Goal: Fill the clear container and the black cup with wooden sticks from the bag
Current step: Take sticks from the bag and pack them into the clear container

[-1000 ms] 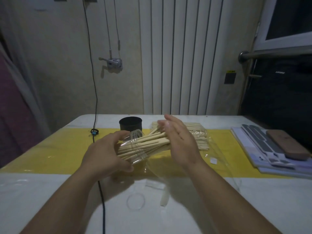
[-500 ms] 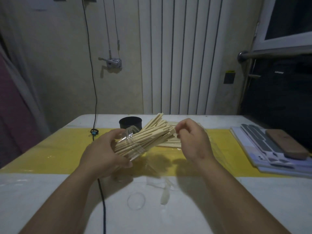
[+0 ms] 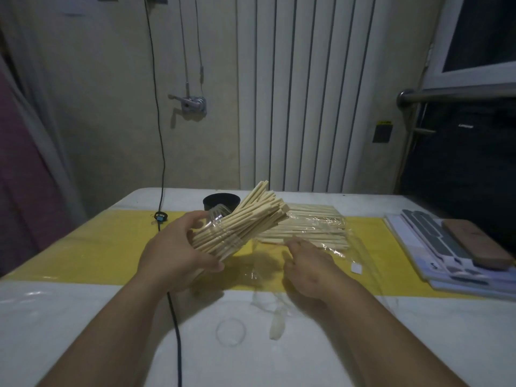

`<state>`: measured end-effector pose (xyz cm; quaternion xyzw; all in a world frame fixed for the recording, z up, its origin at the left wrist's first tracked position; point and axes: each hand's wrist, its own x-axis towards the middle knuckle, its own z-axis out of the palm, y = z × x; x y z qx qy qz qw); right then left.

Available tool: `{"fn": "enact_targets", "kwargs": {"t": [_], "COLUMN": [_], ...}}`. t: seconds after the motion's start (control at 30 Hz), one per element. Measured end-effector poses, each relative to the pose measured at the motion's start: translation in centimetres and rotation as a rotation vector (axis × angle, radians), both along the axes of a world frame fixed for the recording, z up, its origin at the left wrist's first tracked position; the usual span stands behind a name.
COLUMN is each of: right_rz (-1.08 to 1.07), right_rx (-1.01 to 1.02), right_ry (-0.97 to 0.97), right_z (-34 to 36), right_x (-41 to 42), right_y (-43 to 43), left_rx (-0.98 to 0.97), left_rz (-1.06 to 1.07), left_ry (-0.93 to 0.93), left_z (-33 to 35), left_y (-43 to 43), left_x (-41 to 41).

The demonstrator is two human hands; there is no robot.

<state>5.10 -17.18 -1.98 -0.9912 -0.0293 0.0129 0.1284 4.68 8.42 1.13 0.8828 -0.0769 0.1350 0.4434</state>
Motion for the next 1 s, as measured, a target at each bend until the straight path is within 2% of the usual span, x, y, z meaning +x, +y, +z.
{"fn": "enact_targets", "kwargs": {"t": [0.17, 0.4, 0.63, 0.73, 0.87, 1.0], "right_rz": [-0.035, -0.081, -0.081, -0.127, -0.145, -0.108], "right_rx": [-0.062, -0.332, -0.335, -0.289, -0.106, -0.138], "right_ry": [-0.032, -0.079, -0.141, -0.083, -0.010, -0.002], "right_z": [-0.8, 0.4, 0.6, 1.0, 0.8, 0.6], "right_x": [2.3, 4.8, 5.9, 6.3, 7.0, 7.0], "right_y": [1.1, 1.3, 1.7, 1.8, 1.6, 1.5], "left_rx": [0.009, -0.003, -0.008, 0.003, 0.018, 0.030], "left_rz": [-0.005, -0.003, 0.001, 0.004, 0.009, 0.010], "left_ry": [0.011, 0.015, 0.025, 0.026, 0.028, 0.030], "left_z": [0.0, 0.0, 0.0, 0.0, 0.0, 0.0], "left_y": [0.1, 0.1, 0.1, 0.2, 0.2, 0.2], "left_x": [0.1, 0.2, 0.1, 0.2, 0.3, 0.3]}}
